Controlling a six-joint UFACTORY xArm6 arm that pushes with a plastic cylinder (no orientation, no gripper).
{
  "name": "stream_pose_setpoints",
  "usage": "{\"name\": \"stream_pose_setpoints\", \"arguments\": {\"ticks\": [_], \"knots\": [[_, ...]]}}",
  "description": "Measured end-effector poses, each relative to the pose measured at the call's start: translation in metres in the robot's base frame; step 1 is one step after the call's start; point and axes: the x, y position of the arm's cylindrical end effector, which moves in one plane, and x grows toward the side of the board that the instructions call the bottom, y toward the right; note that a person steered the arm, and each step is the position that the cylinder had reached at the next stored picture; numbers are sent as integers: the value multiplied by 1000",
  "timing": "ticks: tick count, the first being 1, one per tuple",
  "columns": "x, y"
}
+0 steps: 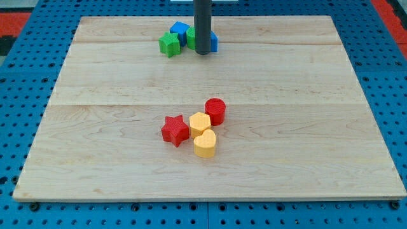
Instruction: Keep arm at center right of the table
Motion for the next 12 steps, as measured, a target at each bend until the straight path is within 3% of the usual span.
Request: {"name": "stream_pose_setpoints", "arguments": {"ticks": [8, 10, 11, 12], "knots": [[8, -3], [34, 39], [82, 105], [121, 115]]}}
